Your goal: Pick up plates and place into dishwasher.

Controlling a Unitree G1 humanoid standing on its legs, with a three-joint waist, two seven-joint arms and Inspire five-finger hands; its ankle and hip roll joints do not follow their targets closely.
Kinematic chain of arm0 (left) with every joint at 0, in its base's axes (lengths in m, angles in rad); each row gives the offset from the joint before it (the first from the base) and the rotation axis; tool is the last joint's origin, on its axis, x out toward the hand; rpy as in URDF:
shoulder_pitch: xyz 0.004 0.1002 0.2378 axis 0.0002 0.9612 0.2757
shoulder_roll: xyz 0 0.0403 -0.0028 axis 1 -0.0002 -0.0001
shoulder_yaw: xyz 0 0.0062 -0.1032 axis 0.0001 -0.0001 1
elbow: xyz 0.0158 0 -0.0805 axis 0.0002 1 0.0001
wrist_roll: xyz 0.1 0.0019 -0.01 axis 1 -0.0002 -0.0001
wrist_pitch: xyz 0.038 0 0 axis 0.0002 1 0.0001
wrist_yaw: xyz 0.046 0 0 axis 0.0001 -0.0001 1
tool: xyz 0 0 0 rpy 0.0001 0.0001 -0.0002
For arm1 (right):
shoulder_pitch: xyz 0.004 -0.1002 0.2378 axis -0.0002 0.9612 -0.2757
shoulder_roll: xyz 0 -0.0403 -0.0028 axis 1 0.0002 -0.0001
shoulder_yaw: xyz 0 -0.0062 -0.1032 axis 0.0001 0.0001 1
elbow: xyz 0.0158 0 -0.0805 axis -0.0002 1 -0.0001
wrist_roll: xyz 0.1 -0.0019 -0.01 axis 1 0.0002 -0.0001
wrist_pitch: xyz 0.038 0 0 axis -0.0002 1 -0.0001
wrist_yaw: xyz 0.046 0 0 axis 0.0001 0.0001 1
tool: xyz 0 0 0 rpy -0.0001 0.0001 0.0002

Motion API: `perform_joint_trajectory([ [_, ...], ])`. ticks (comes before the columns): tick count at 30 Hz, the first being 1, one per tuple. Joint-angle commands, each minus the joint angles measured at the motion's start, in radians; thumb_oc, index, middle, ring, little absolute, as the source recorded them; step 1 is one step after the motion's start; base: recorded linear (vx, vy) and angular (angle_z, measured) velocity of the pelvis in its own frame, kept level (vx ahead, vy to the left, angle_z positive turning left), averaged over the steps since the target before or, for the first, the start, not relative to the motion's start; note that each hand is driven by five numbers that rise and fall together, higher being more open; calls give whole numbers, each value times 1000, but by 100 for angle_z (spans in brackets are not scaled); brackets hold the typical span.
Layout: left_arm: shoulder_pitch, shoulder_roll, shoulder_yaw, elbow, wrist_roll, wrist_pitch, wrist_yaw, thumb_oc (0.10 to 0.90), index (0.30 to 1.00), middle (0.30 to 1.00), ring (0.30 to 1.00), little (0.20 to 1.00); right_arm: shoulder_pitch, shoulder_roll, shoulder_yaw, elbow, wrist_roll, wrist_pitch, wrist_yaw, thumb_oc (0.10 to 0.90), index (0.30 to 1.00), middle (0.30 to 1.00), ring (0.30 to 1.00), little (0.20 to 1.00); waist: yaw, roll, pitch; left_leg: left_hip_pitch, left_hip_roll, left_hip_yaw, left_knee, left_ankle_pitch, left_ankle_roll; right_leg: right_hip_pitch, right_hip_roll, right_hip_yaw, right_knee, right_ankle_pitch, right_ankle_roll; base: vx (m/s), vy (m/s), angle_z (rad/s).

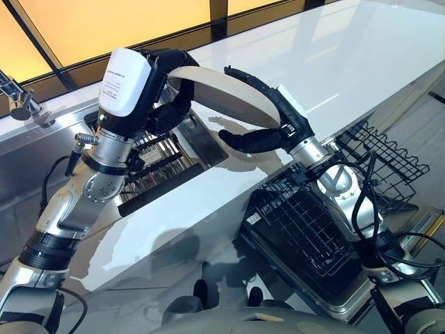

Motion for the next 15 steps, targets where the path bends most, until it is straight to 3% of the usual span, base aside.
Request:
perform_joint_trajectory([
  [1, -149, -31, -20, -32, -73, -15, 24, 100, 300, 300, 300, 200, -128, 34, -11, -123, 26, -79, -42, 800, 900, 900, 900, 900, -7, 3, -120, 9, -60, 33, 1, -106, 33, -12, 64, -17, 52, -68, 12, 0, 0, 0],
  [3, -154, -33, -27, -36, -78, -15, 16, 100, 300, 300, 300, 200, -132, 37, -3, -124, 23, -75, -46, 421, 575, 575, 575, 521, -7, 4, -119, 9, -59, 33, 1, -105, 33, -12, 64, -17, 52, -68, 11, 0, 0, 0],
  [4, -157, -35, -33, -36, -77, -17, 16, 100, 300, 300, 300, 200, -133, 39, 0, -124, 22, -73, -48, 100, 300, 300, 300, 200, -7, 4, -119, 8, -59, 34, 1, -104, 33, -12, 65, -17, 51, -68, 11, 0, 0, 0],
  [15, -170, -53, -66, -44, -95, -12, -25, 100, 300, 300, 300, 200, -133, 54, -1, -114, -1, -92, -98, 100, 300, 300, 300, 200, -6, 5, -118, 9, -58, 32, 1, -104, 35, -10, 65, -22, 57, -75, 6, 0, 0, 0],
])
